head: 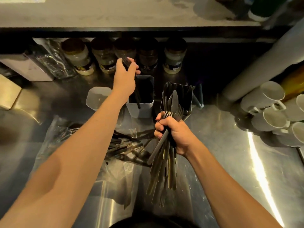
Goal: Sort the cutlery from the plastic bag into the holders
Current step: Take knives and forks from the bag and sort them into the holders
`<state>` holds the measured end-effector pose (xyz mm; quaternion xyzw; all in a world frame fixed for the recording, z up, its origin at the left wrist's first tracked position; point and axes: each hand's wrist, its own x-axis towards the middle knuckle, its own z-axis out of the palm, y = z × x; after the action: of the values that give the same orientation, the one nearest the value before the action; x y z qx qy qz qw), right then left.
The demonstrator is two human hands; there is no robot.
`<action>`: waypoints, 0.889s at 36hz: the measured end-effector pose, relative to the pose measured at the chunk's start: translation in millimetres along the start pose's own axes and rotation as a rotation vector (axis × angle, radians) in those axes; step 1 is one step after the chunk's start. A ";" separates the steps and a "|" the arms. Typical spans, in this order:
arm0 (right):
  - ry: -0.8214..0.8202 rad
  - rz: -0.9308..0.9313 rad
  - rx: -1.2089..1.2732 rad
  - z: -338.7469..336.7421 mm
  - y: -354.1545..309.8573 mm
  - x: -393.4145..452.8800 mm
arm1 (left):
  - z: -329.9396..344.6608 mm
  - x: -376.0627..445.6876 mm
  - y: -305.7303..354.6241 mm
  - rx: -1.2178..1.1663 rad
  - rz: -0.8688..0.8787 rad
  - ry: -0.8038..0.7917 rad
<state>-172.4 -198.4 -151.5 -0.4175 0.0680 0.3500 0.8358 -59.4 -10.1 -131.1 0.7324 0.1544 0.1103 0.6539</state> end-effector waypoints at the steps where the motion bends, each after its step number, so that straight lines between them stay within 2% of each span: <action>1: 0.007 -0.003 -0.003 -0.3 -0.2 0.7 | -0.8 1.1 -5.2 0.048 -0.010 -0.015; 6: 0.045 -0.019 -0.037 -1.5 -1.2 2.6 | -8.3 -0.2 -22.8 0.339 0.024 -0.155; 9: 0.044 -0.018 -0.045 -0.4 -2.2 1.6 | -9.0 1.1 -27.9 0.426 0.039 -0.148; 12: 0.039 -0.022 -0.056 2.2 -2.9 -0.3 | -11.9 -0.2 -27.4 0.406 0.036 -0.079; 17: 0.043 -0.031 -0.086 3.7 -2.0 -2.9 | -19.6 1.8 -16.8 0.398 0.150 0.026; 19: 0.046 -0.030 -0.092 3.8 -0.6 -3.0 | -22.5 4.4 -10.5 0.469 0.211 -0.025; 22: 0.053 -0.025 -0.092 8.3 -0.2 -3.0 | -23.9 0.4 0.3 0.701 0.315 -0.147; 24: 0.075 -0.020 -0.095 13.1 -0.8 -2.4 | -22.2 -9.6 7.2 0.705 0.370 -0.096; 26: 0.108 -0.012 -0.131 17.4 -1.0 -1.2 | -18.6 -28.7 18.0 0.605 0.297 -0.061; 27: 0.134 -0.013 -0.190 20.0 -0.6 -0.7 | -15.8 -39.1 22.0 0.558 0.222 -0.094; 32: 0.384 -0.165 -0.655 23.3 6.9 10.4 | -5.5 -101.2 36.1 0.699 -0.010 -0.481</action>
<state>-173.2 -172.7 -145.2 -0.7241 0.0742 0.2005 0.6557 -152.4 -46.0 -90.5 0.9142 0.0288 -0.1260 0.3841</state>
